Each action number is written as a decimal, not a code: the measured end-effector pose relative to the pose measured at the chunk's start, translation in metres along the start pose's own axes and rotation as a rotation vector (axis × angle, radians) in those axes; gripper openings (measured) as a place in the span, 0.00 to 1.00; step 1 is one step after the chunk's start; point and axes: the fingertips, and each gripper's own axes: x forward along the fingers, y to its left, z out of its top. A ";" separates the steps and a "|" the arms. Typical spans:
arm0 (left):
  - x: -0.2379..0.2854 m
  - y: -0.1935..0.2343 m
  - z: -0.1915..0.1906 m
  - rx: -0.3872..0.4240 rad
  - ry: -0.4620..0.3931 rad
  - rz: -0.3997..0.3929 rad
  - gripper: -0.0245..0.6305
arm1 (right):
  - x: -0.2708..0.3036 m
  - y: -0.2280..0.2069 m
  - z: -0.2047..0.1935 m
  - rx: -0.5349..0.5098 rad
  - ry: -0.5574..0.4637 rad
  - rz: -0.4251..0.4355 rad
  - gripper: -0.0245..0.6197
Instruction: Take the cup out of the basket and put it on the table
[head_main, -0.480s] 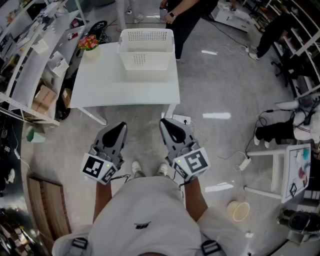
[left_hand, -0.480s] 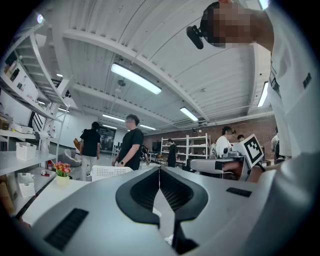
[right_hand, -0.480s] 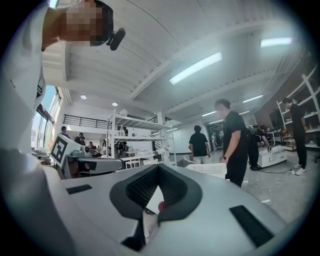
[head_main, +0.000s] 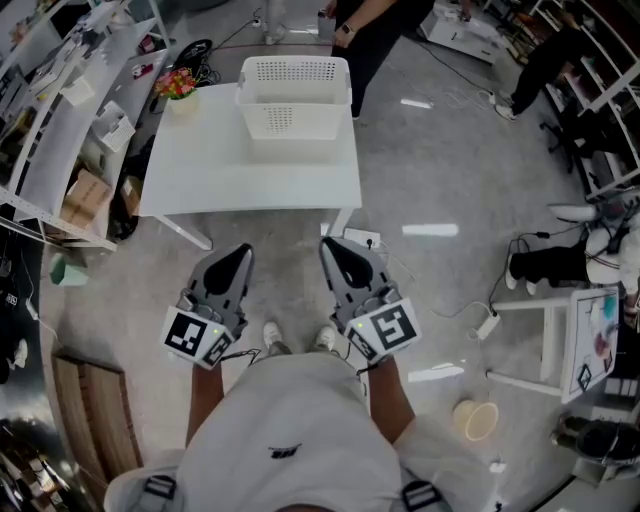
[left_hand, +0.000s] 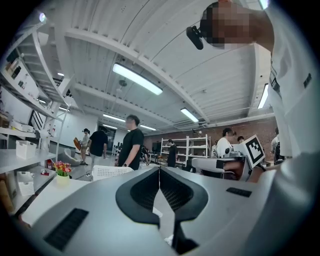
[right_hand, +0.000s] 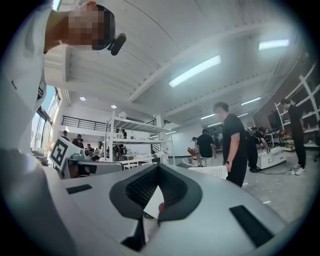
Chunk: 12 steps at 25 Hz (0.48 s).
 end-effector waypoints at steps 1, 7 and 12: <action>-0.001 0.003 0.000 0.000 0.000 -0.002 0.06 | 0.002 0.001 0.002 0.003 -0.012 -0.006 0.05; -0.011 0.030 0.004 0.007 -0.006 -0.014 0.06 | 0.022 0.015 0.002 -0.009 -0.026 -0.030 0.05; -0.022 0.052 0.009 0.013 -0.010 -0.039 0.06 | 0.041 0.034 0.001 -0.022 -0.023 -0.060 0.05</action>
